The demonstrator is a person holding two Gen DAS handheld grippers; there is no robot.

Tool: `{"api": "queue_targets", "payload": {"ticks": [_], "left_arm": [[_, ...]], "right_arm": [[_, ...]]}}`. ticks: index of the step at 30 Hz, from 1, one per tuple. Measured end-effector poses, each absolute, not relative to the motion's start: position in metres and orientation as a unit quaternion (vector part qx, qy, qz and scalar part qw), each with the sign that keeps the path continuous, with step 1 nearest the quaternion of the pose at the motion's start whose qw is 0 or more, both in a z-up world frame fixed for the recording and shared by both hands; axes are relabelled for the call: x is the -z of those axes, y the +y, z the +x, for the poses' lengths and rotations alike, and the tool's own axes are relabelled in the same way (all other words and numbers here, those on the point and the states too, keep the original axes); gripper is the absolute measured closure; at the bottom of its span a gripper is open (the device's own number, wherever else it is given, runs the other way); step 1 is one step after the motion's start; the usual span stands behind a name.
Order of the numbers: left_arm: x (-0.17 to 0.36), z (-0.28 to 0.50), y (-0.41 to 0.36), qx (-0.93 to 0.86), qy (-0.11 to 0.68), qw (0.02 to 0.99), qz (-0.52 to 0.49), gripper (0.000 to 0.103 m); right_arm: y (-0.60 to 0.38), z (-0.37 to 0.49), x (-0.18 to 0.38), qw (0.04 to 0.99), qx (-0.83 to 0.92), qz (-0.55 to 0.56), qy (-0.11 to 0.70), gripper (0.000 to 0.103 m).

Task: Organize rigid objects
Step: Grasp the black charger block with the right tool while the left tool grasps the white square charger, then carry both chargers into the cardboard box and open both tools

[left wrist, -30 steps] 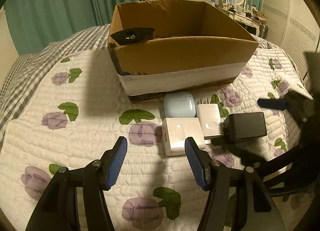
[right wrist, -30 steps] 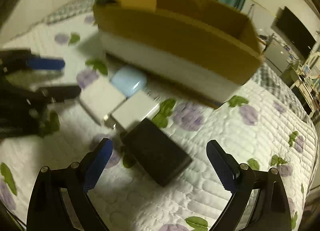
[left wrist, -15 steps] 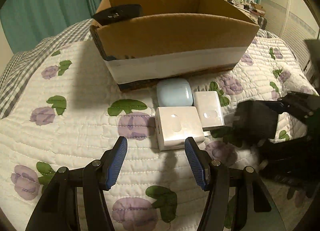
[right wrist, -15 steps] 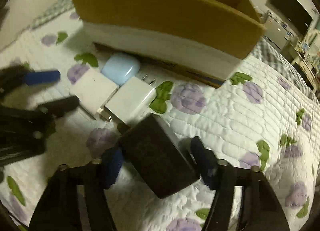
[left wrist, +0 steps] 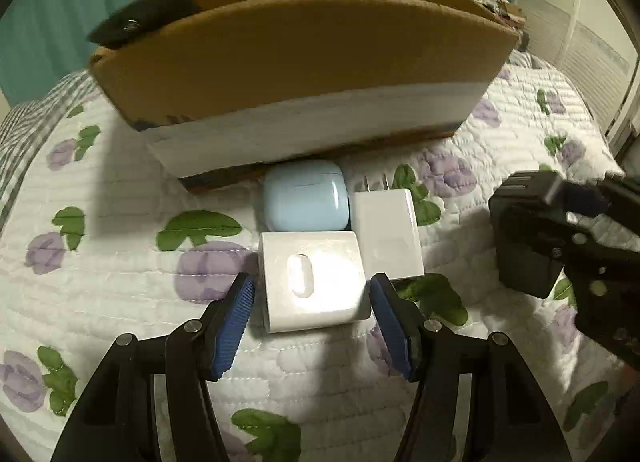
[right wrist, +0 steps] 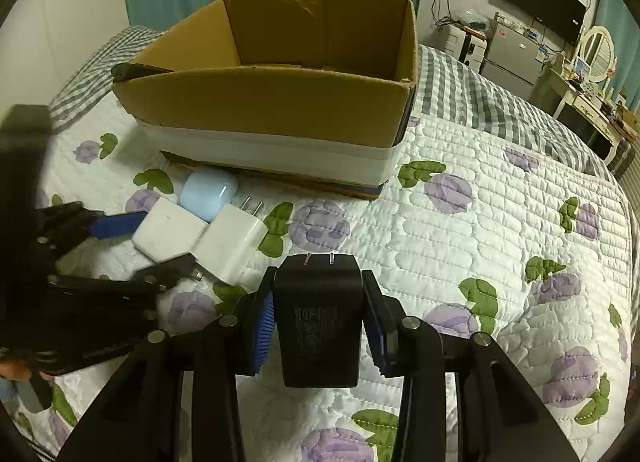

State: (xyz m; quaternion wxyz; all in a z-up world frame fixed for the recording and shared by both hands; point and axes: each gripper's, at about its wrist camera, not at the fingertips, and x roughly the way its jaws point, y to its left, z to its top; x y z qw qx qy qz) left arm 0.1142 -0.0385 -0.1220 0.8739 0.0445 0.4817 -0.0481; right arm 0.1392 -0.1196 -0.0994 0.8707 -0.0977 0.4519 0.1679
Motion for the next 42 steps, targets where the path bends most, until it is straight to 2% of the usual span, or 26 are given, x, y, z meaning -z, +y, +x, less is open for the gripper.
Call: {"api": "queue_targets", "payload": {"ticks": [11,16,19,23,30,34,42], "left_arm": [[0.121,0.116,-0.014,0.026,0.5,0.866,0.01,0.042],[0.138,0.137,-0.028,0.005,0.486,0.872,0.068,0.041],[0.133,0.13,-0.028,0.014,0.473,0.878,0.072,0.047],[0.125,0.116,-0.02,0.02,0.47,0.881,0.056,0.048],[0.085,0.091,-0.014,0.045,0.411,0.91,0.024,0.048],[0.044,0.077,-0.015,0.047,0.374,0.926,0.004,0.048],[-0.005,0.085,0.006,0.042,0.33,0.943,-0.004,0.048]], "right_arm": [[-0.115,0.141,0.101,0.869,-0.17,-0.108,0.451,0.065],[-0.111,0.144,0.106,0.867,-0.166,-0.116,0.455,0.065],[-0.112,0.142,0.104,0.87,-0.167,-0.116,0.45,0.065],[-0.116,0.137,0.094,0.877,-0.168,-0.106,0.438,0.065],[-0.116,0.12,0.059,0.895,-0.172,-0.085,0.402,0.065],[-0.116,0.116,0.037,0.903,-0.174,-0.073,0.386,0.065],[-0.1,0.142,-0.035,0.924,-0.189,-0.074,0.324,0.065]]}}
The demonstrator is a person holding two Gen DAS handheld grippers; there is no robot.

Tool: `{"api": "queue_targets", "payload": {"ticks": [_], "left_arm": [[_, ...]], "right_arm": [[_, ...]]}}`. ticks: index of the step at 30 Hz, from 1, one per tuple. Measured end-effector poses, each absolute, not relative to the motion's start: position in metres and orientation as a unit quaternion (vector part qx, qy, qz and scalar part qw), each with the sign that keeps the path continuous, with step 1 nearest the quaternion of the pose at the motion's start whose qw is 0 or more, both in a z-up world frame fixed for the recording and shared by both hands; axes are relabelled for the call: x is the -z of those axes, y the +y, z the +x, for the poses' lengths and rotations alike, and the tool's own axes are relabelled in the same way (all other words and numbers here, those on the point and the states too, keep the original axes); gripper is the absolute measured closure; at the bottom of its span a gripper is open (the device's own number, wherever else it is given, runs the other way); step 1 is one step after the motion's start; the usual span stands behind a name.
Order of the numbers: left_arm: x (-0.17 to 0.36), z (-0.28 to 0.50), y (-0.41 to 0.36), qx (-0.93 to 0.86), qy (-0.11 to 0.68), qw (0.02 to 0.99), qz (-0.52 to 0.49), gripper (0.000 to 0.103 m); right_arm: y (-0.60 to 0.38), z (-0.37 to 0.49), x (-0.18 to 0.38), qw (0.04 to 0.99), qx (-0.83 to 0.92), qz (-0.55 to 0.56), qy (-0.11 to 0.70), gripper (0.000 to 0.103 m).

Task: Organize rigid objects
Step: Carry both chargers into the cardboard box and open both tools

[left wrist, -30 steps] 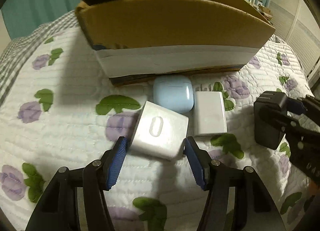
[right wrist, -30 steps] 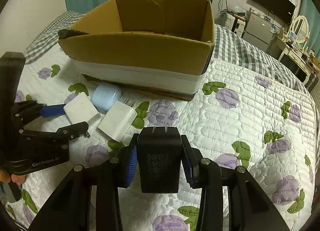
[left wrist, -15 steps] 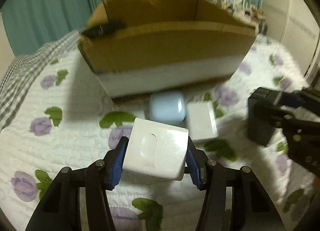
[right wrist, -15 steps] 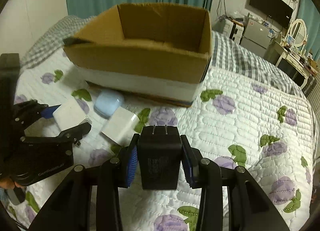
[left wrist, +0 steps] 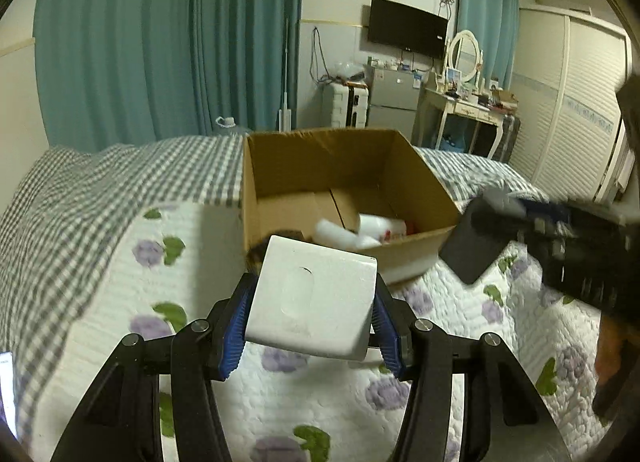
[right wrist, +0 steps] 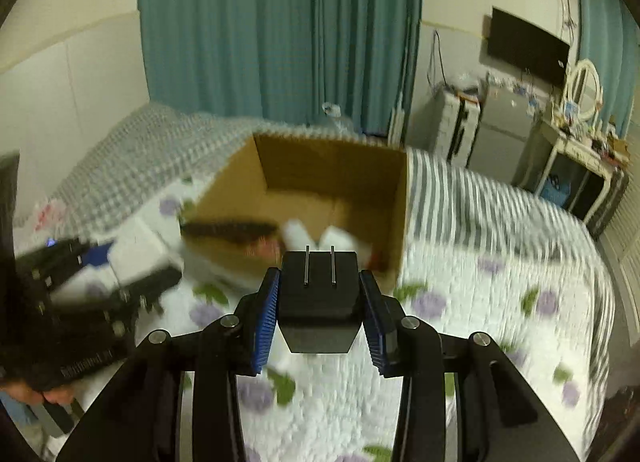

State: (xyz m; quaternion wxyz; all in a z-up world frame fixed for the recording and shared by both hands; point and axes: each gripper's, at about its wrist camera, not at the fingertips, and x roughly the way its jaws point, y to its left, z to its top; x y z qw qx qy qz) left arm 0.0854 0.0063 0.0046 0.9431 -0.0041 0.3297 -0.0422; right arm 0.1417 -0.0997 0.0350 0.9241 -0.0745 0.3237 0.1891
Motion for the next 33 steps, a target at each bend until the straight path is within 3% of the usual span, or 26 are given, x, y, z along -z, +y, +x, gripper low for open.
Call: {"api": "queue_targets", "payload": {"ticks": [7,22,26,33], "left_arm": [[-0.02,0.117,0.02,0.028,0.334,0.942,-0.004,0.048],[-0.001,0.156,0.011,0.008,0.365,0.931,0.008,0.048],[-0.007,0.16,0.006,0.009,0.365,0.931,0.008,0.048],[-0.036,0.188,-0.007,0.015,0.347,0.938,0.005,0.048]], "right_arm": [[-0.074,0.198,-0.056,0.933,-0.194,-0.089,0.289,0.065],[-0.073,0.299,0.027,0.908,-0.171,-0.072,0.377,0.065],[-0.085,0.287,0.005,0.921,-0.174,-0.053,0.344,0.045],[-0.105,0.26,-0.022,0.933,-0.169,-0.043,0.315,0.044]]}}
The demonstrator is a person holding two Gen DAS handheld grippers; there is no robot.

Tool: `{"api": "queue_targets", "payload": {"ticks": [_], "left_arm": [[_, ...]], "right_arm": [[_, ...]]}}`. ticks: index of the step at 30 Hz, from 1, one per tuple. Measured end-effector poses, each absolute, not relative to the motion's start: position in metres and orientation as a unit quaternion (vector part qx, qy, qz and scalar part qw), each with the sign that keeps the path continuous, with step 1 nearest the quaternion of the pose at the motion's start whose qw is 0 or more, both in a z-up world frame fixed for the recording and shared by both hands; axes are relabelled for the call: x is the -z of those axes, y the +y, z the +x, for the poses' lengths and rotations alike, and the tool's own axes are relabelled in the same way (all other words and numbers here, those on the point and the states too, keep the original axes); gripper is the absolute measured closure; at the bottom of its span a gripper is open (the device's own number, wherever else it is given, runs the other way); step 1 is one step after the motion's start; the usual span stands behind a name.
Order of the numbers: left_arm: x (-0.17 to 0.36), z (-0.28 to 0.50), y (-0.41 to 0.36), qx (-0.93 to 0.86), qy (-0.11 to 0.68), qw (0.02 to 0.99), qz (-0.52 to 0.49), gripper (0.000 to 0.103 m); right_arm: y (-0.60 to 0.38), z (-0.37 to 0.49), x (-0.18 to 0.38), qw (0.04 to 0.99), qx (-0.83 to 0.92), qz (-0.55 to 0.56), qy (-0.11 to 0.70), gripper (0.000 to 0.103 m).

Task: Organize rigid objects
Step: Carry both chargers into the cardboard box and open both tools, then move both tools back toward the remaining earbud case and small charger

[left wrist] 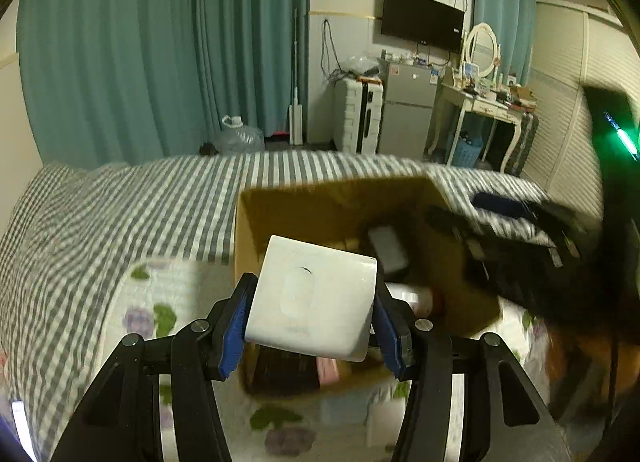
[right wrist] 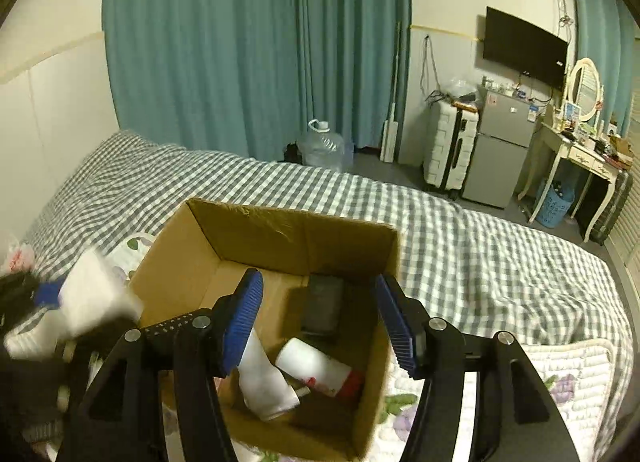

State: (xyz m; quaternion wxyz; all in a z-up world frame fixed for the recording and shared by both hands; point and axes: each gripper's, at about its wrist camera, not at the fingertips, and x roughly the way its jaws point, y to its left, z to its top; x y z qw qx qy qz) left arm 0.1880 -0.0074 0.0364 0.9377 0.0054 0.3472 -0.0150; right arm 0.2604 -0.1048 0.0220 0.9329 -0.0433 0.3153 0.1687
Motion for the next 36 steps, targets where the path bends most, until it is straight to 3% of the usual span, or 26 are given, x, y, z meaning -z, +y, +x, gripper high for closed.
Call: {"api": "queue_targets", "payload": {"ticks": [10,12,14,26,36], "left_arm": [[-0.012,0.249,-0.021,0.014,0.367,0.93,0.002,0.045],[-0.008,0.248,-0.022,0.011,0.363,0.932,0.0,0.045],[-0.011,0.247,-0.023,0.003,0.354,0.935,0.006,0.042],[-0.054,0.178,0.002,-0.007,0.339,0.941,0.004,0.038],[-0.041,0.096,0.028,-0.022,0.323,0.946,-0.01,0.036]], "right_arm": [[-0.135,0.266,-0.014,0.934,-0.149,-0.016,0.324,0.04],[-0.137,0.266,-0.015,0.937,-0.144,-0.014,0.318,0.022],[-0.139,0.261,-0.018,0.943,-0.135,-0.01,0.304,0.012],[-0.156,0.187,-0.058,0.961,-0.106,-0.007,0.255,0.009],[-0.125,0.126,-0.018,0.949,-0.147,-0.015,0.279,0.007]]}}
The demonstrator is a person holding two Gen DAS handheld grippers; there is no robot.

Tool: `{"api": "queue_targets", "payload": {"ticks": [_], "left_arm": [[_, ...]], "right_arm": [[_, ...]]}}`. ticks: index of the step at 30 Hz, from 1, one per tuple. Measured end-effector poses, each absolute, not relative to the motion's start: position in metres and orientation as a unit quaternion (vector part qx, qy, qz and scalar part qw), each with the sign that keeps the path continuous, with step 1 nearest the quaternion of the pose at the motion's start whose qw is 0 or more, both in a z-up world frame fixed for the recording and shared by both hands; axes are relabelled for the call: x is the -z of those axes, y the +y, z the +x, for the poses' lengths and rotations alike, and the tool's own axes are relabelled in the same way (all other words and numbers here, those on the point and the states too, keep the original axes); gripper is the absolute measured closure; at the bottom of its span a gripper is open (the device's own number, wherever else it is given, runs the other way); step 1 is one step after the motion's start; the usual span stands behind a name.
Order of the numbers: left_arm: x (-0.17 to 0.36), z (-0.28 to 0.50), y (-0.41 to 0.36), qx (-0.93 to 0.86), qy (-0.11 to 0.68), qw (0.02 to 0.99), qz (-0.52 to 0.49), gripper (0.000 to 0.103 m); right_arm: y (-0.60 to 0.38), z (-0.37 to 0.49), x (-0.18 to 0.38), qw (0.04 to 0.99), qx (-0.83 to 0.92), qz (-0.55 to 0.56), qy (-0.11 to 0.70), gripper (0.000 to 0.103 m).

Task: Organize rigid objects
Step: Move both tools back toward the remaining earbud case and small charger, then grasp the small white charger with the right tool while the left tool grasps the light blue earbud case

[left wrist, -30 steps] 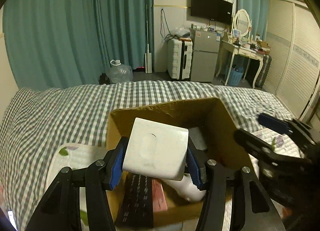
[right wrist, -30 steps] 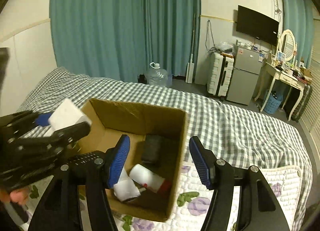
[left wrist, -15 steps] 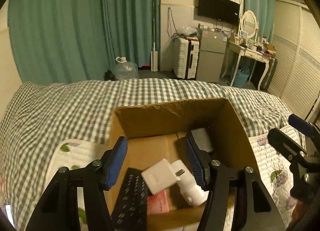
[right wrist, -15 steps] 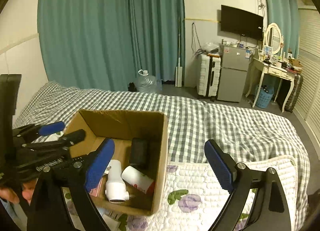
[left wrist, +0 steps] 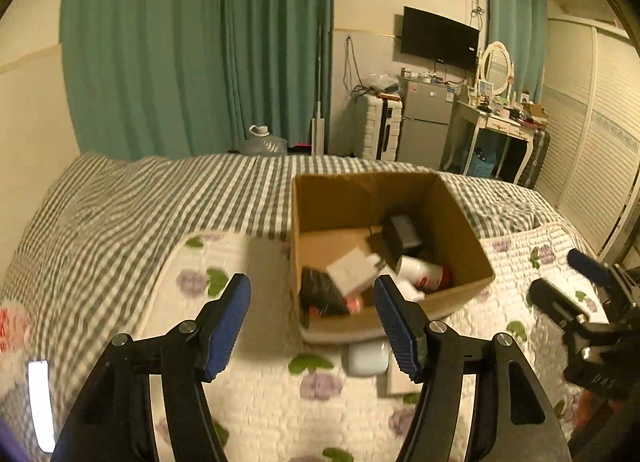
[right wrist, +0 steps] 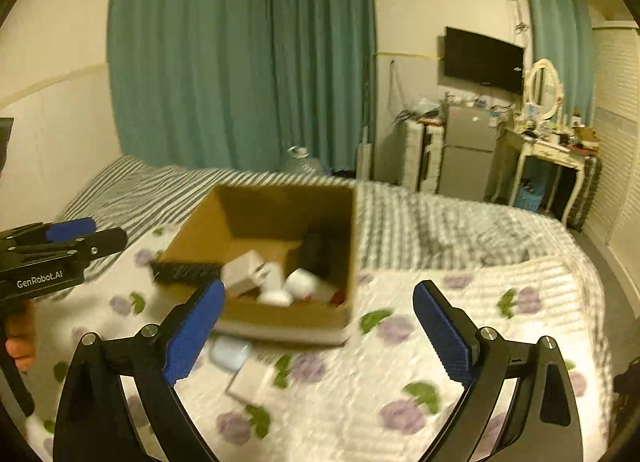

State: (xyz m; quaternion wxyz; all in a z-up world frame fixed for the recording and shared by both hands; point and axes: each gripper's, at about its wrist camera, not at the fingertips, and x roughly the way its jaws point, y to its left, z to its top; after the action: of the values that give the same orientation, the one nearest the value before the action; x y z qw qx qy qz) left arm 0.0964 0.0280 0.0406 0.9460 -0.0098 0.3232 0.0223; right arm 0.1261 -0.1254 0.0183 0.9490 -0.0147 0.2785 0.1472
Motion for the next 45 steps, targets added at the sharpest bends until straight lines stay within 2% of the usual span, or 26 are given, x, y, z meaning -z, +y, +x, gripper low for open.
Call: {"api": "queue_targets", "payload": {"ticks": [9,14,20,29,34,35,36,38,41,45], "left_arm": [[0.034,0.087,0.04,-0.03,0.36,0.932,-0.031,0.036],[0.062,0.092,0.04,-0.048,0.388,0.92,-0.003,0.036],[0.068,0.091,0.041,-0.051,0.393,0.918,-0.005,0.036],[0.076,0.096,0.037,-0.053,0.402,0.914,0.005,0.036],[0.081,0.097,0.037,-0.058,0.406,0.912,0.009,0.036],[0.082,0.097,0.037,-0.059,0.407,0.911,0.008,0.036],[0.083,0.097,0.038,-0.061,0.409,0.911,0.006,0.036],[0.085,0.098,0.039,-0.064,0.411,0.909,0.006,0.036],[0.087,0.1,0.036,-0.063,0.414,0.908,0.008,0.036],[0.09,0.101,0.028,-0.051,0.416,0.908,0.01,0.036]], "right_arm": [[-0.091,0.132,0.055,0.931,-0.145,-0.059,0.331,0.007],[-0.077,0.146,0.087,0.912,-0.158,-0.067,0.374,0.007],[-0.065,0.158,0.122,0.888,-0.172,-0.065,0.421,0.008],[-0.056,0.164,0.139,0.887,-0.158,-0.089,0.424,0.011],[-0.045,0.165,0.147,0.888,-0.155,-0.118,0.417,0.023],[-0.045,0.164,0.149,0.888,-0.158,-0.119,0.414,0.03],[-0.045,0.163,0.149,0.888,-0.159,-0.121,0.413,0.042],[-0.049,0.156,0.147,0.892,-0.155,-0.131,0.404,0.055],[-0.061,0.153,0.141,0.892,-0.157,-0.119,0.407,0.061],[-0.089,0.145,0.129,0.9,-0.144,-0.085,0.404,0.062]]}}
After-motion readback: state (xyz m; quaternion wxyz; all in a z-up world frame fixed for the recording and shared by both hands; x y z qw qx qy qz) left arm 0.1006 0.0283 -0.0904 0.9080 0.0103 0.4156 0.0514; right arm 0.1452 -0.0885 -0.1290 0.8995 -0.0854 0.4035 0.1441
